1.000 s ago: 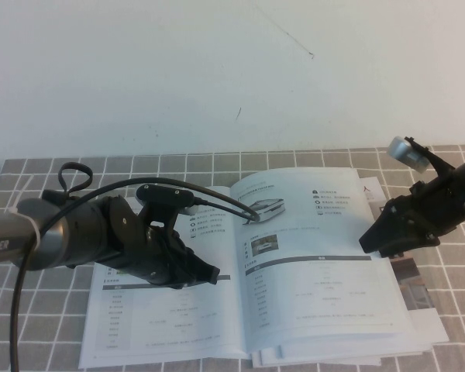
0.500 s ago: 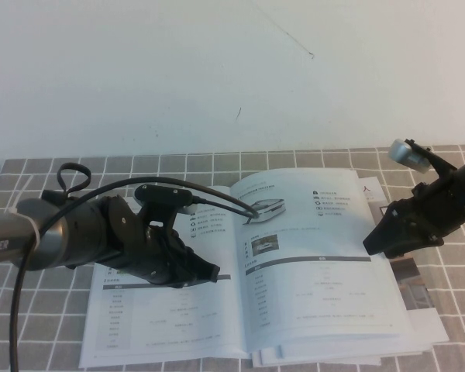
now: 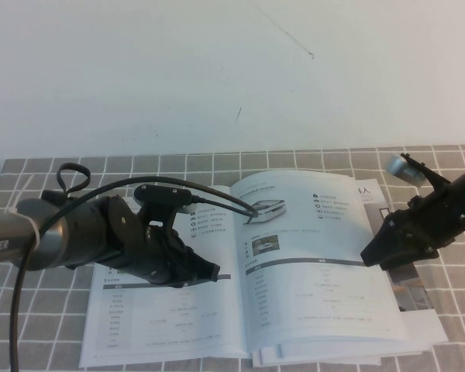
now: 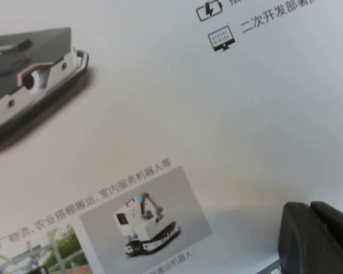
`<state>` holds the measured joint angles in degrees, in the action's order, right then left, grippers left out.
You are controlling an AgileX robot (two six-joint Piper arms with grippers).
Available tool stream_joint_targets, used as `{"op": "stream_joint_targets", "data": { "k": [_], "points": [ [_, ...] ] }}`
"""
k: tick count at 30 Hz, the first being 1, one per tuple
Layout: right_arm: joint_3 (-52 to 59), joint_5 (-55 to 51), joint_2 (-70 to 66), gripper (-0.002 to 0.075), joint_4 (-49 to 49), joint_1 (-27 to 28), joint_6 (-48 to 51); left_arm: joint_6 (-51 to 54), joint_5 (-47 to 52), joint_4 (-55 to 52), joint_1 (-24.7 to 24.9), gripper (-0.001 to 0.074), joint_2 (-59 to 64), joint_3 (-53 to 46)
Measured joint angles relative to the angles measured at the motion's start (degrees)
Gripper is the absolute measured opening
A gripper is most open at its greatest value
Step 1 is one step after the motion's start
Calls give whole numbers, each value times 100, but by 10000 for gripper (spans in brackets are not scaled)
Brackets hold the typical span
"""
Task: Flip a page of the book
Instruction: Open the closed book
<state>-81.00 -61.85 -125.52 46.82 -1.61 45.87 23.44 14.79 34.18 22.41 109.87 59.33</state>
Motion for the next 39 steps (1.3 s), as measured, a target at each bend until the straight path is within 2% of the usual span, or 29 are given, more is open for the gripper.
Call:
{"op": "stream_joint_targets", "data": {
  "k": [13,30,39],
  "points": [
    [0,-463,74,397,1258,0,612,0,-4,11,0,-4,0,0],
    [0,-597,998,397,1388,0,411,0,-13,11,0,-4,0,0],
    [0,-597,1026,397,1377,-256,222,0,-13,11,0,-4,0,0]
  ]
}}
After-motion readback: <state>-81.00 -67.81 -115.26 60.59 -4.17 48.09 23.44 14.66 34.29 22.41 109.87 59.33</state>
